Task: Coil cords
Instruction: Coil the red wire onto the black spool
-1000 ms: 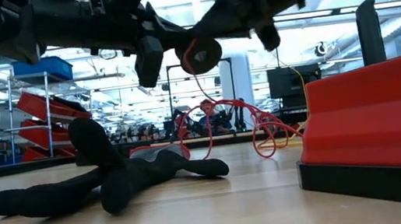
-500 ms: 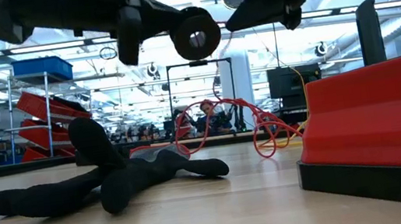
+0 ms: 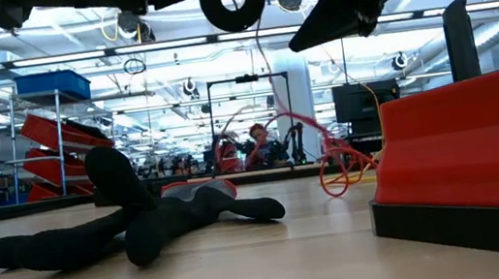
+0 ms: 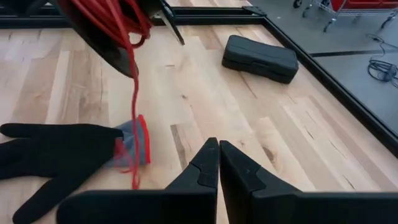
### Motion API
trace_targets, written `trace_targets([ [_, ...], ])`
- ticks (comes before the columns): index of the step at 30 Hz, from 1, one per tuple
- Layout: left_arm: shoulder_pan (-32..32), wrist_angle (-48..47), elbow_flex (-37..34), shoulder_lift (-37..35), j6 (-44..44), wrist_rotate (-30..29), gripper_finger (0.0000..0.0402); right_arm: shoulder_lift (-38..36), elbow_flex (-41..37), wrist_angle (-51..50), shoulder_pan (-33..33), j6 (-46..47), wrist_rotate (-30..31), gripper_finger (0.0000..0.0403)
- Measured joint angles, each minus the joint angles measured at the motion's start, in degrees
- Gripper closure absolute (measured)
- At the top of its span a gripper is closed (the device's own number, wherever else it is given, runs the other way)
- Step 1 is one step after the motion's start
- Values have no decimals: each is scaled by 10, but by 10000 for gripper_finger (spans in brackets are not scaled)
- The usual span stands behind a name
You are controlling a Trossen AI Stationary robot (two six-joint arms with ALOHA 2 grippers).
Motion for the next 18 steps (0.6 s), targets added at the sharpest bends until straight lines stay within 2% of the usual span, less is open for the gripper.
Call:
trace_targets([
  [7, 10, -17, 0, -15, -7, 3, 402, 13, 0, -1, 15, 17, -6, 383],
  [14, 9, -20, 0, -20, -7, 5, 402, 96, 0, 34, 30, 41, -21, 323],
  [18, 9, -24, 0, -20, -7, 5, 402, 136, 0, 34, 39, 54, -22, 306],
])
